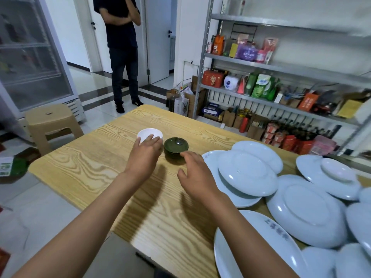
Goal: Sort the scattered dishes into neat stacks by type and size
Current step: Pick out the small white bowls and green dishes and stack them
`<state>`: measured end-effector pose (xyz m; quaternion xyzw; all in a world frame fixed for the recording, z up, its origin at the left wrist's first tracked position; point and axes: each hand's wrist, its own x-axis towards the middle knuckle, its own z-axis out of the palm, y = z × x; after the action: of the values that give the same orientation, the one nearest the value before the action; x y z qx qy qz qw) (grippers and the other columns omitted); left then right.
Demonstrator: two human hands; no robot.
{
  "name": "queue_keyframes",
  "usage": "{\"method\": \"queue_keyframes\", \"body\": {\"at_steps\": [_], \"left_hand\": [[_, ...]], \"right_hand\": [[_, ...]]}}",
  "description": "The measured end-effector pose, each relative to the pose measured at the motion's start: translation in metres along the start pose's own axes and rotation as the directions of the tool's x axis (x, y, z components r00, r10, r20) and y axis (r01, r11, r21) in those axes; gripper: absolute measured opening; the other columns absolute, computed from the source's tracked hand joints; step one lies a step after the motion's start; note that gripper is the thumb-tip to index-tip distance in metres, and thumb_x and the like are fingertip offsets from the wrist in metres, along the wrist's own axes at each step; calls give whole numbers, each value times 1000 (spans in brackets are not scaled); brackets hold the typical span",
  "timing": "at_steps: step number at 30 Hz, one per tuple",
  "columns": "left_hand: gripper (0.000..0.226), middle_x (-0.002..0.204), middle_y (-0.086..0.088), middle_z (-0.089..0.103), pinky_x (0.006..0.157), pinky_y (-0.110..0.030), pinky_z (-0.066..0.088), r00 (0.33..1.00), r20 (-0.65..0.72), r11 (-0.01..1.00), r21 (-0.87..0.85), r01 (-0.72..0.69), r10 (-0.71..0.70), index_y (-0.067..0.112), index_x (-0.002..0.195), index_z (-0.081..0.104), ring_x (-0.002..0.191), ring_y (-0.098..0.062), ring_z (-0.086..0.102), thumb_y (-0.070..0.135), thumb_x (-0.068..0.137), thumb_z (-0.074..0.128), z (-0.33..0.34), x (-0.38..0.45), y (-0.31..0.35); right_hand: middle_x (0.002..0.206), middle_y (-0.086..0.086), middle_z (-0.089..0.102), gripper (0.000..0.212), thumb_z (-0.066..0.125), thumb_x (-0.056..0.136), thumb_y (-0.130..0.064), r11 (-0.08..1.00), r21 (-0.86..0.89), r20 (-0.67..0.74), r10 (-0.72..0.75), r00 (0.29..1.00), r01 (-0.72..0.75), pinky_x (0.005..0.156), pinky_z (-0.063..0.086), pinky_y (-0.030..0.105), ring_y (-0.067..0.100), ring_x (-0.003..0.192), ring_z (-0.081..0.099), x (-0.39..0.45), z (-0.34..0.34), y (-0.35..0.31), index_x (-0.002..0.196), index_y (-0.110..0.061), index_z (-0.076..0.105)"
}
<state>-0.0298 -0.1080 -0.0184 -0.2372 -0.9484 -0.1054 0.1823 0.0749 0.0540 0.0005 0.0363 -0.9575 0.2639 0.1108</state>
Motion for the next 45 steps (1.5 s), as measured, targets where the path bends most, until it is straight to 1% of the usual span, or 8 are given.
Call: {"method": "queue_keyframes", "body": {"at_steps": [10,14,17,20,26,30,35,45], "left_hand": [[52,159,-2,12,117,-46,3,963,61,965,-29,-260,261,12,151,16,147,-17,0,25,102,30,-34,-56,136],[51,151,-9,35,112,-51,23,913,-33,911,-68,-407,406,6,144,35,143,-24,23,22,96,48,-30,-76,196],[52,148,-7,40,108,-51,30,879,-80,871,-113,-477,471,7,141,39,141,-24,29,29,93,41,-30,-89,246],[58,147,-7,41,107,-51,30,835,-87,815,-184,-550,544,7,140,42,140,-24,30,37,92,31,-31,-100,299],[53,143,-13,46,104,-54,32,731,-137,686,-267,-677,668,4,137,45,135,-30,39,33,93,50,-26,-124,389],[62,148,-11,40,109,-52,28,678,-137,604,-353,-714,722,4,142,40,139,-29,31,28,88,63,-20,-142,438],[61,155,-2,26,116,-41,11,605,-72,533,-399,-746,793,16,148,26,145,-20,15,35,96,49,-7,-157,481],[61,159,3,12,119,-38,4,502,-51,431,-442,-787,863,21,151,14,146,-12,-3,42,98,37,4,-164,526]], "right_hand": [[152,4,35,52,53,93,-20,986,-112,-146,105,984,-122,116,23,33,19,142,26,-101,-61,44,143,-13,40],[153,4,35,53,55,93,-18,970,-89,-245,197,949,-224,118,21,31,19,143,25,-160,-92,68,144,-13,40],[153,2,34,53,54,94,-21,953,-50,-305,271,913,-300,118,17,27,17,144,24,-203,-113,84,144,-14,40],[155,-3,31,52,53,96,-26,924,-3,-381,353,855,-383,116,14,23,11,144,19,-248,-136,100,145,-18,39],[152,-10,34,48,57,95,-30,841,128,-518,509,688,-525,117,22,27,5,141,24,-330,-173,135,140,-27,43],[147,-11,41,42,59,93,-27,751,236,-585,617,526,-617,116,28,29,6,138,31,-382,-190,164,134,-28,50],[143,-12,47,33,57,94,-30,597,346,-597,735,321,-724,111,27,25,9,133,39,-429,-198,188,127,-30,56],[130,-10,59,31,64,83,-12,530,284,-544,776,321,-799,110,37,31,10,130,43,-471,-194,210,111,-25,69]]}}
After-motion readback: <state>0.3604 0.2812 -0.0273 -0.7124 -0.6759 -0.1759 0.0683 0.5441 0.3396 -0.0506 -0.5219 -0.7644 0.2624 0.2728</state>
